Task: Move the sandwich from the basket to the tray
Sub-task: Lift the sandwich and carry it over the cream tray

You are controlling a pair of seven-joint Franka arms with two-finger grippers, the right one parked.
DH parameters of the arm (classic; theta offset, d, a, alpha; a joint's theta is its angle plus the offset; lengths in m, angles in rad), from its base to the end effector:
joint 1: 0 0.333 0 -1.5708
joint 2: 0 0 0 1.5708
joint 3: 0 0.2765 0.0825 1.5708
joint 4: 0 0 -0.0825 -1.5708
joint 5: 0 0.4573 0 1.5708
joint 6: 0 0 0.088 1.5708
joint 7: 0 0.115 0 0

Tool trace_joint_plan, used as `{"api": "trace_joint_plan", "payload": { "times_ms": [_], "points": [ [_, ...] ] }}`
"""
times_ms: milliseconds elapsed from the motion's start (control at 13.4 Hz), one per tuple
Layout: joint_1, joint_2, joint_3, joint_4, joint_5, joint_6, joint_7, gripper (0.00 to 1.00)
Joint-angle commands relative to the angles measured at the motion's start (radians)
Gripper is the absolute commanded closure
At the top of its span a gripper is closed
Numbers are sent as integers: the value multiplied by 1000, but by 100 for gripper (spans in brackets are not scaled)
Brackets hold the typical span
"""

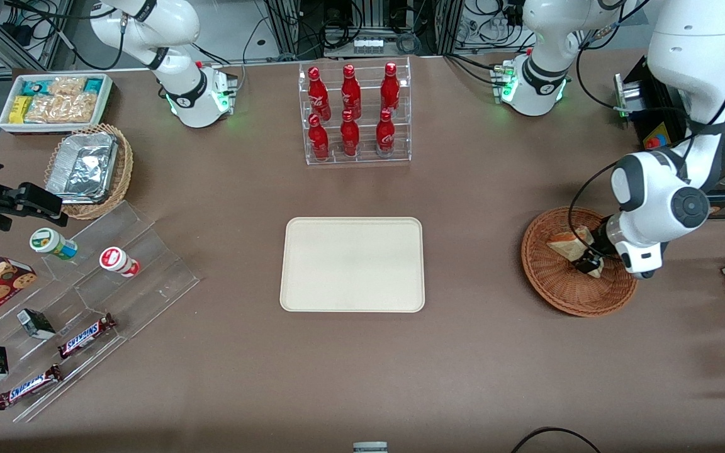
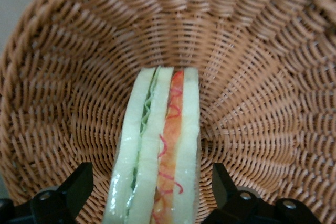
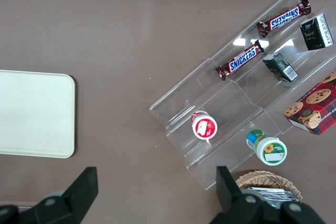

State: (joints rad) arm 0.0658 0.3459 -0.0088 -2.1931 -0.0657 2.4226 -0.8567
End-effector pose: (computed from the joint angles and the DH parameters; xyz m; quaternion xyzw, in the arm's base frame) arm 0.5717 0.0316 0.1107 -0.8839 -0.4635 0.0620 0.0027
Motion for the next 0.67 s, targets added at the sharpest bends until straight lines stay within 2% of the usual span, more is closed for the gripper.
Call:
{"api": "trace_joint_plan", "payload": {
  "times_ms": [0, 74, 223, 372, 595],
  "points": [
    [-17, 10, 4, -1, -8, 10, -22, 21],
    [-15, 7, 4, -1, -6, 4, -13, 38],
    [-14, -1, 6, 4, 0, -29, -4, 51],
    [-14, -36, 4, 31, 6, -95, -1, 54],
    [-62, -71, -2, 188, 10, -319, -12, 54]
  ]
}}
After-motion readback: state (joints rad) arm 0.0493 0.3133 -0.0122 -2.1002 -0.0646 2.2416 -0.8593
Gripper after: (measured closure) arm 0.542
